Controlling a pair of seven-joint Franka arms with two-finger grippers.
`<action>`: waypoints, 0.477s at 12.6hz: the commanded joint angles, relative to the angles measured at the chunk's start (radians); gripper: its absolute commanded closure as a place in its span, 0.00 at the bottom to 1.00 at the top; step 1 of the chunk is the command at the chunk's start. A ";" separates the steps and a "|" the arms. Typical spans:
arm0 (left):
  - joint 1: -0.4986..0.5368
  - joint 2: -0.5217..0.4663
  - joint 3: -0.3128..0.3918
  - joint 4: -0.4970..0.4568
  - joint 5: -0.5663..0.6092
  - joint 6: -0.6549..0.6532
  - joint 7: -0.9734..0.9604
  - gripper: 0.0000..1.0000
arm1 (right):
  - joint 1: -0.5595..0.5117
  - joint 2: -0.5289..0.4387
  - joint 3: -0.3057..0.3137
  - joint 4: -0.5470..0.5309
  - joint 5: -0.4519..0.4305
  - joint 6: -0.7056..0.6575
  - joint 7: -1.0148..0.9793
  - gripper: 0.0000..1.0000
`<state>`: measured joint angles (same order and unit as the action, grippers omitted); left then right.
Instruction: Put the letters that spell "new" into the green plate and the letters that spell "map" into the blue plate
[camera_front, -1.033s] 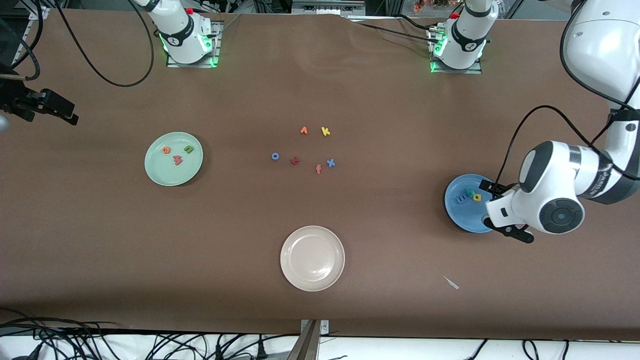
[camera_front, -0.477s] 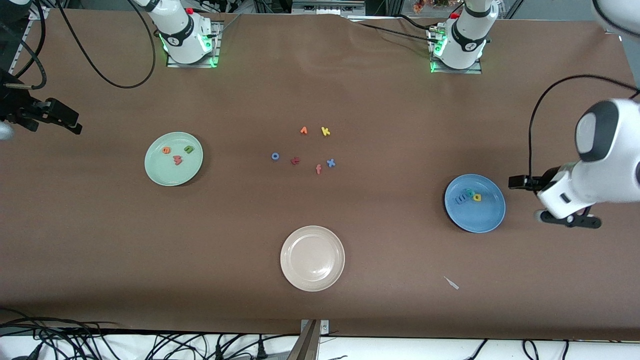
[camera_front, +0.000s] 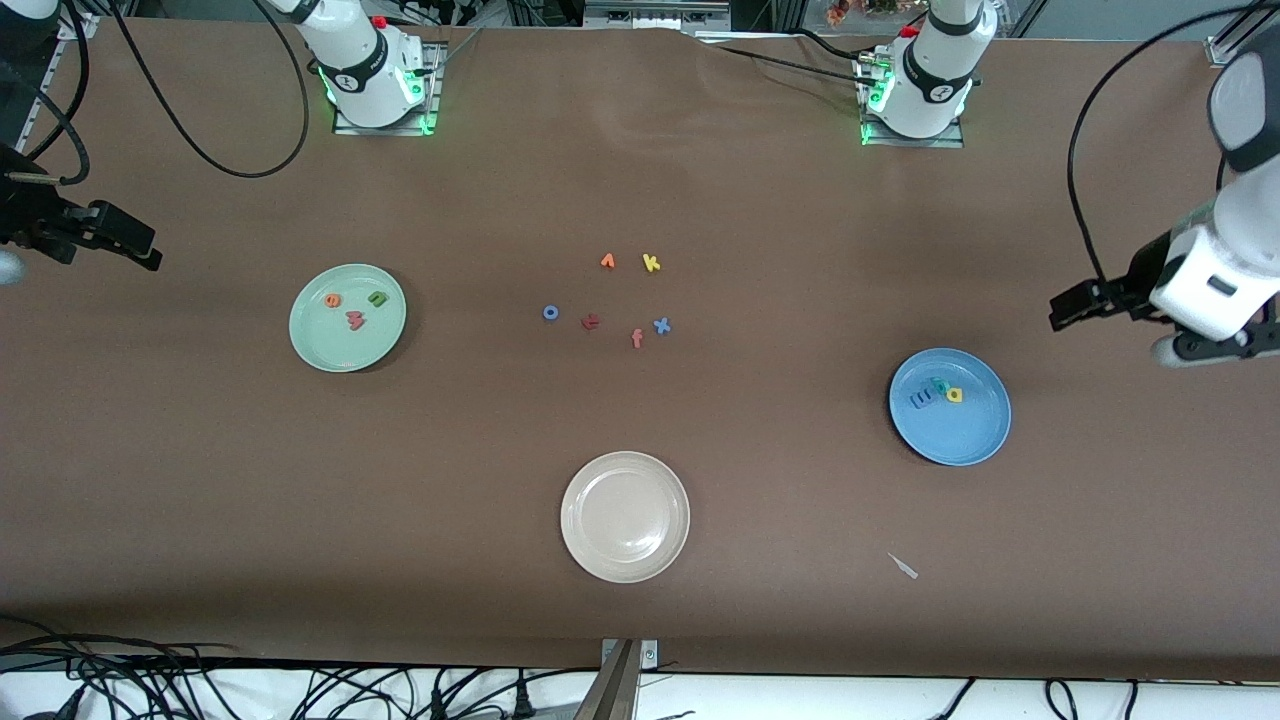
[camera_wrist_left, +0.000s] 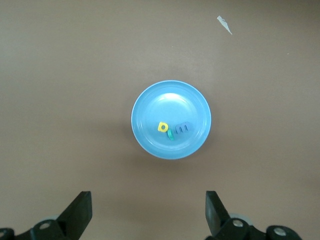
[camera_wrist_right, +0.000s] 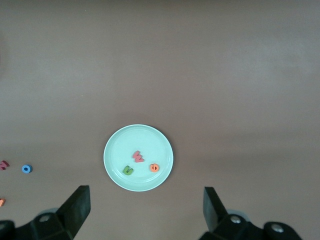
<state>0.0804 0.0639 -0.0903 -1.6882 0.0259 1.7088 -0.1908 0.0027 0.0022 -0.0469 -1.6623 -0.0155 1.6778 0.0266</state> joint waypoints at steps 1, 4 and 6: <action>-0.005 -0.110 0.021 -0.054 -0.034 -0.056 -0.016 0.00 | 0.002 -0.002 -0.002 0.009 0.043 -0.007 0.004 0.00; -0.007 -0.147 0.021 -0.047 -0.067 -0.072 -0.001 0.00 | 0.003 -0.002 -0.002 0.013 0.039 -0.015 -0.011 0.00; -0.007 -0.186 0.021 -0.045 -0.063 -0.104 0.031 0.00 | 0.003 -0.005 -0.002 0.013 0.037 -0.020 -0.011 0.00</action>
<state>0.0785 -0.0681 -0.0764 -1.7088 -0.0137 1.6310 -0.1931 0.0032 0.0024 -0.0458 -1.6615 0.0056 1.6773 0.0264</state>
